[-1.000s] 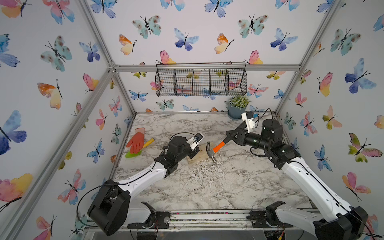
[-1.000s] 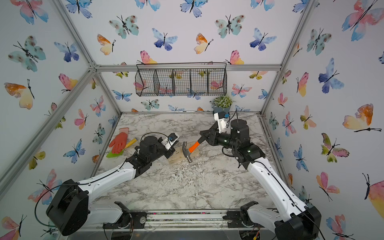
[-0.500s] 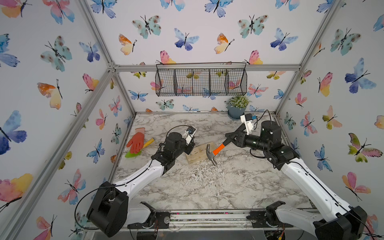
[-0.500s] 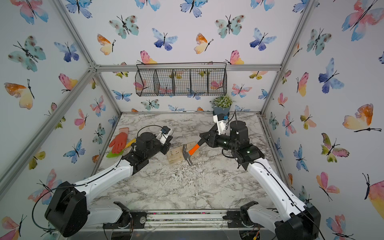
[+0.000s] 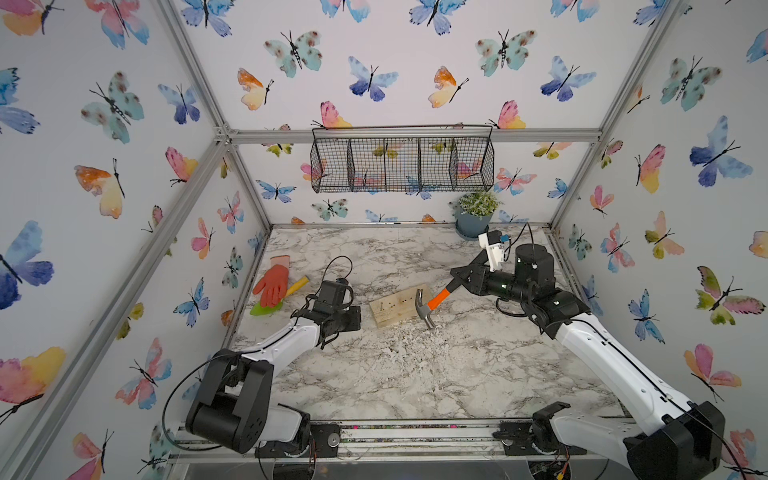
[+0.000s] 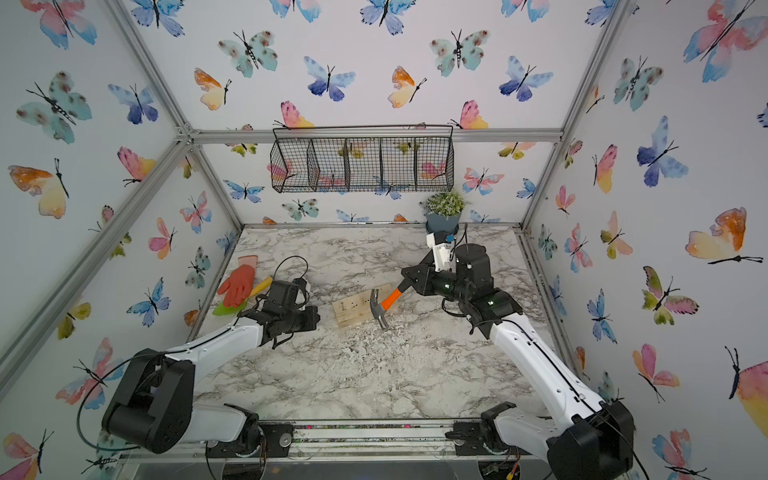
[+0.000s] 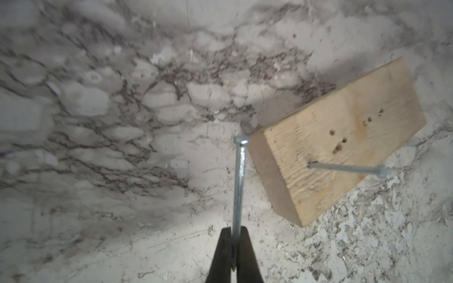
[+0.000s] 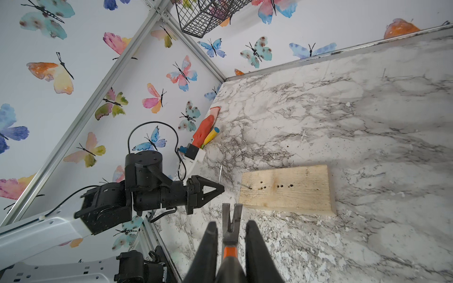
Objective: Use a claw hammer to pull out a nail
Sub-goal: Place the nail at the center of the board, then adjust the mounting plate at the center of the board.
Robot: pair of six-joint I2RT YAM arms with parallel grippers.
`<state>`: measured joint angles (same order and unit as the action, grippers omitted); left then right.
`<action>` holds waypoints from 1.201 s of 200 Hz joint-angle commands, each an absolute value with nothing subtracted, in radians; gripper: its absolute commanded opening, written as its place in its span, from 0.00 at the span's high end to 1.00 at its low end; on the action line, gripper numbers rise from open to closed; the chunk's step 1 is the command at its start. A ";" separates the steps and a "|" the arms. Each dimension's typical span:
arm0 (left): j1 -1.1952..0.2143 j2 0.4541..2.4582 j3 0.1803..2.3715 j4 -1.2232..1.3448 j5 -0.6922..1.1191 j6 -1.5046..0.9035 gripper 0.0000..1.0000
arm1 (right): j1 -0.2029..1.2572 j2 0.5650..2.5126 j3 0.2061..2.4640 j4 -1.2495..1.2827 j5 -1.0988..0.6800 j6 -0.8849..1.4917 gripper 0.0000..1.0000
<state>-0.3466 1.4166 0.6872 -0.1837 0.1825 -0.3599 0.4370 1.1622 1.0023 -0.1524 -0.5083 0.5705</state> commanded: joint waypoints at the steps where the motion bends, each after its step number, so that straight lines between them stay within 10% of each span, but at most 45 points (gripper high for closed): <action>1: -0.337 1.474 0.713 -0.233 0.285 -0.412 0.98 | 0.430 1.147 1.000 -0.047 -0.526 0.607 0.97; 85: -0.298 1.582 0.781 -0.309 0.307 -0.399 0.69 | 0.430 1.127 0.965 -0.023 -0.510 0.627 0.97; 240: -0.300 1.713 1.003 -0.346 0.249 -0.416 0.74 | 0.430 1.110 0.943 0.009 -0.482 0.638 0.97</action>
<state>-0.3000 1.6375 0.9623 -0.3191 0.2703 -0.4156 0.4370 1.1503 0.9340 -0.0814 -0.4808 0.6106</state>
